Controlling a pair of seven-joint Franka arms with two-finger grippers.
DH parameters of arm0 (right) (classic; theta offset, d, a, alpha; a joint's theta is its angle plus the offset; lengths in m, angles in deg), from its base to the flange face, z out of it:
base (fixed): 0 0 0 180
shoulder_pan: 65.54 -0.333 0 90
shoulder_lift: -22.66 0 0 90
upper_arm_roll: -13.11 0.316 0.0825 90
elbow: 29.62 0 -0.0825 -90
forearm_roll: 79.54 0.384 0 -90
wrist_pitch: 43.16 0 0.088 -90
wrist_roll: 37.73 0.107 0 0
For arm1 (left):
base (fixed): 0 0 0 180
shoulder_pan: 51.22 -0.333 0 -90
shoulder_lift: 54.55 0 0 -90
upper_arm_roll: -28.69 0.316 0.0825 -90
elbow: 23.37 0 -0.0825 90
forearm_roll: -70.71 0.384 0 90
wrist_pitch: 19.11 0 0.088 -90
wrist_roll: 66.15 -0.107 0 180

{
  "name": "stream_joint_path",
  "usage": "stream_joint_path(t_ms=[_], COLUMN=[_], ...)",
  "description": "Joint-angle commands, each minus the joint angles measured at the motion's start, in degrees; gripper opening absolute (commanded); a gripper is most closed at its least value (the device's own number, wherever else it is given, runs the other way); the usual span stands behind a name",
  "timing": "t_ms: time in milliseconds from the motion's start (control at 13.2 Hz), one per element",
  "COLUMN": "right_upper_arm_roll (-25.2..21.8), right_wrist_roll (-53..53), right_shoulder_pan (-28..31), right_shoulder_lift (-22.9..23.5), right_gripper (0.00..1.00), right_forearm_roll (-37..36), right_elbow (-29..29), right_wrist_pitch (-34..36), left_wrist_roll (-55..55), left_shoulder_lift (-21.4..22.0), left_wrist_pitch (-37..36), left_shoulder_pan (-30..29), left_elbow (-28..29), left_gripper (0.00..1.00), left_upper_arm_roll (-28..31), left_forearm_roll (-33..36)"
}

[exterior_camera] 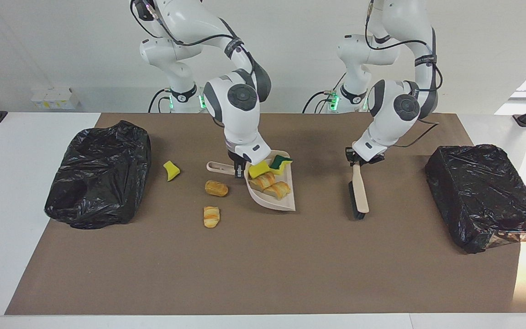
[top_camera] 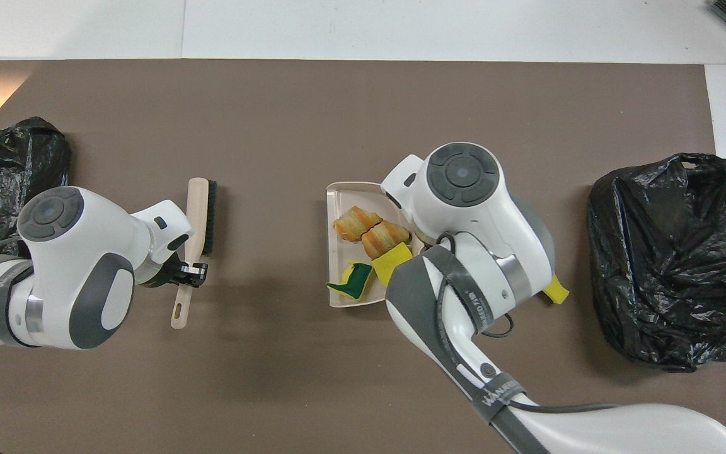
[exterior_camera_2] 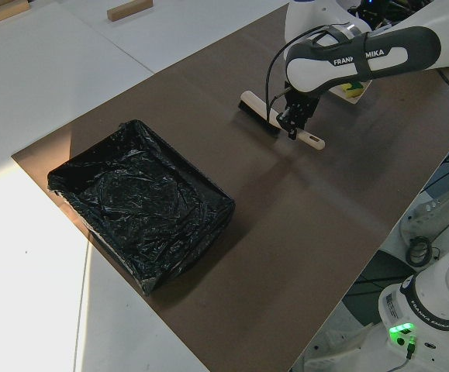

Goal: Sweep and dump trash in bin
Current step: 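Carry the loaded dustpan with the right gripper over the nearer bag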

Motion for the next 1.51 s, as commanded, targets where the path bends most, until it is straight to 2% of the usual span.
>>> stream_joint_path(t_ms=[0,151,303,454,530,757,1060,1136,1212,1287,1439], right_upper_arm_roll=[0.5,0.5,0.4,0.4,0.4,0.0,-0.2,-0.2,-0.3,-0.4,-0.4], right_wrist_roll=[-8.7,-15.3,-18.6,-24.2,-28.1,-39.3,-47.6,-50.3,-52.3,-52.4,-52.9], right_shoulder_pan=[6.8,13.7,18.5,24.6,27.8,36.0,47.7,49.7,51.2,52.5,54.1], right_shoulder_lift=[-7.4,-9.9,-12.2,-12.9,-12.9,-13.2,-14.1,-14.1,-14.1,-14.1,-14.0], right_gripper=[0.0,0.0,0.0,0.0,0.0,0.0,0.0,0.0,0.0,0.0,0.0], right_forearm_roll=[2.9,6.4,6.5,7.8,10.7,11.4,7.2,6.2,6.0,5.2,-0.2], right_elbow=[-5.7,-5.7,-5.5,-5.5,-5.4,-5.4,-5.4,-4.9,-4.6,-4.4,-4.3], right_wrist_pitch=[-1.9,-0.9,1.9,2.2,2.9,5.3,6.6,6.0,5.9,5.7,1.5], left_wrist_roll=[13.3,22.2,28.2,32.7,35.9,37.3,39.9,39.5,39.4,39.7,39.4], left_shoulder_lift=[0.6,1.5,3.2,5.7,7.4,11.7,11.3,11.0,10.6,9.4,7.4], left_wrist_pitch=[-0.1,-0.3,0.6,0.7,0.9,1.7,5.9,5.9,6.1,5.4,4.1], left_shoulder_pan=[3.0,8.9,13.8,19.2,22.3,27.1,30.0,29.6,29.1,28.4,24.2], left_elbow=[-1.1,-0.6,1.7,4.4,6.4,12.0,15.2,14.9,14.4,12.7,8.6], left_gripper=[0.0,0.0,0.0,0.0,0.0,0.0,0.0,0.17,0.82,1.0,1.0], left_upper_arm_roll=[-1.5,-1.5,-1.6,-1.8,-1.7,-1.8,-1.8,-1.7,-1.6,-1.5,-1.2], left_forearm_roll=[1.2,1.2,1.0,0.6,0.6,-3.3,-4.4,-4.4,-4.4,-4.4,-4.4])
